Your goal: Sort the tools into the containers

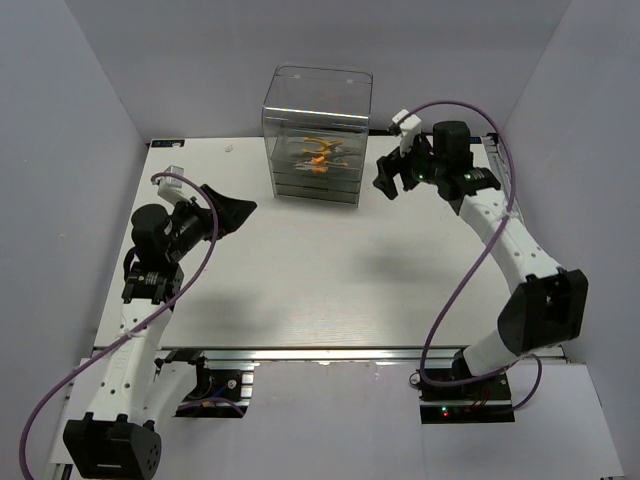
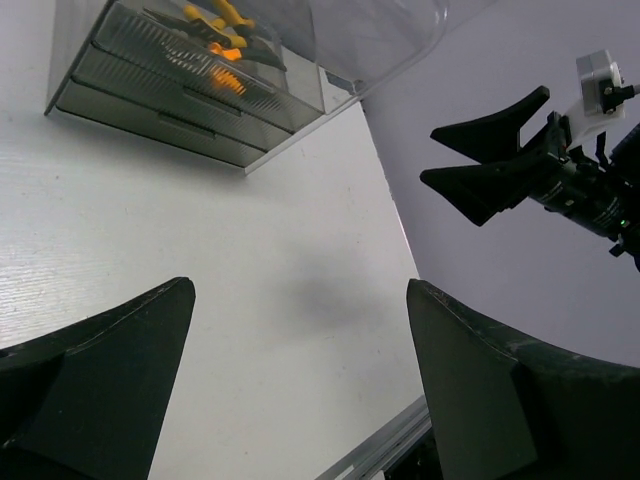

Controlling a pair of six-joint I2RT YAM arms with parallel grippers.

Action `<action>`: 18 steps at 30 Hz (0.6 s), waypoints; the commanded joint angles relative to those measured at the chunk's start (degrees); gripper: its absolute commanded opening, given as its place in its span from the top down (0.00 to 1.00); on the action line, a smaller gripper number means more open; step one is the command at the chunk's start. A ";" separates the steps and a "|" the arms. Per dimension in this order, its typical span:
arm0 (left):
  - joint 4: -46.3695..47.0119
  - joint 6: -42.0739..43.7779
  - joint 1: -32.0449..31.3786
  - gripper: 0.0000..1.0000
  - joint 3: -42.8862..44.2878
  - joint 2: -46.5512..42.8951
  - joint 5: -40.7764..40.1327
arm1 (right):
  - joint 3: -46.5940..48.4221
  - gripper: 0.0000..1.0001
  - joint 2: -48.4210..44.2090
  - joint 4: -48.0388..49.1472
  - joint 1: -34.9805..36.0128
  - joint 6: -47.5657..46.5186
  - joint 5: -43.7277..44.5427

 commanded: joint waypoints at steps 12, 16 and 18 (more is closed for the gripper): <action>-2.00 0.51 -0.03 0.02 1.81 -6.63 4.29 | -10.78 0.11 -19.07 -2.20 -0.10 5.27 15.52; -2.18 0.95 -0.12 0.02 1.98 -7.43 4.03 | -12.89 0.11 -21.80 -2.37 -0.18 5.10 16.13; -2.18 1.04 -0.12 0.02 2.51 -7.34 4.20 | -14.12 0.11 -23.37 -2.37 -0.18 4.57 16.83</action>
